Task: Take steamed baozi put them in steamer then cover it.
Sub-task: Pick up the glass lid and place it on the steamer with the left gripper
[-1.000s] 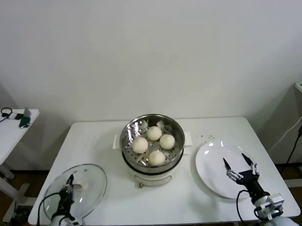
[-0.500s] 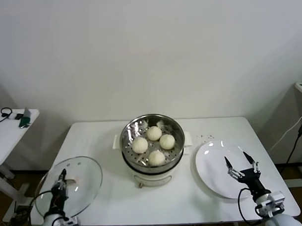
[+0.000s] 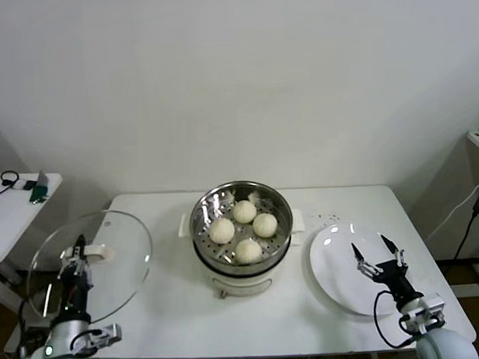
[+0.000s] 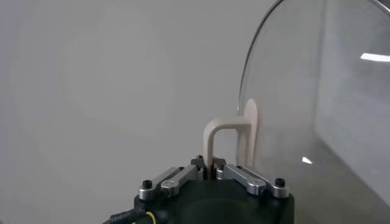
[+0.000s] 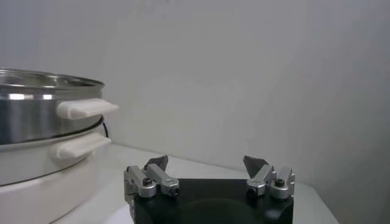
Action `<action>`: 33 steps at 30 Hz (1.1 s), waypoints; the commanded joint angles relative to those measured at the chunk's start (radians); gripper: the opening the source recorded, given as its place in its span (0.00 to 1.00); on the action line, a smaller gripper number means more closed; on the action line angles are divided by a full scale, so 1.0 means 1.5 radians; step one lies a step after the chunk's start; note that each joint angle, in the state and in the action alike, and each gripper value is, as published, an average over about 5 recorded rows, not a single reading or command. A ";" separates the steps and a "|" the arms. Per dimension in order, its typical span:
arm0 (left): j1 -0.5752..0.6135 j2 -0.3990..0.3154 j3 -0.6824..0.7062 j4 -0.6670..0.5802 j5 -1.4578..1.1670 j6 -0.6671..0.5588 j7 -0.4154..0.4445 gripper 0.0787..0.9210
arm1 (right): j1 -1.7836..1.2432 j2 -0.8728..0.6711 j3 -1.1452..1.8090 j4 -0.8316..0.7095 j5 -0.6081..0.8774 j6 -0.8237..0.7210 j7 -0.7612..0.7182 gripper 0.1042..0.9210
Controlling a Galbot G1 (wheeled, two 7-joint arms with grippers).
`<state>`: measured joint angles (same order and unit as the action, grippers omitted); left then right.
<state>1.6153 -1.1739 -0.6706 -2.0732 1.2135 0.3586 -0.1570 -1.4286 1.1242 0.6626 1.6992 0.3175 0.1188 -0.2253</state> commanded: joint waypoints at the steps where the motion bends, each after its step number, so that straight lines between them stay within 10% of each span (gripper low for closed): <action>1: -0.108 0.139 0.149 -0.087 -0.059 0.184 0.050 0.08 | 0.038 0.001 -0.024 -0.021 -0.017 -0.002 0.008 0.88; 8: -0.272 0.138 0.326 -0.062 -0.011 0.246 0.142 0.08 | 0.051 0.019 -0.034 -0.029 -0.032 -0.002 0.013 0.88; 20: -0.431 -0.003 0.489 0.019 0.125 0.279 0.303 0.08 | 0.049 0.015 -0.023 -0.042 -0.033 0.005 0.010 0.88; 33: -0.487 -0.154 0.566 0.125 0.177 0.283 0.314 0.08 | 0.035 0.010 0.002 -0.048 -0.039 0.009 0.008 0.88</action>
<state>1.0003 -1.2233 0.0361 -2.0091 1.3917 0.7373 0.2420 -1.3711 1.1396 0.6487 1.6316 0.2628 0.1292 -0.2126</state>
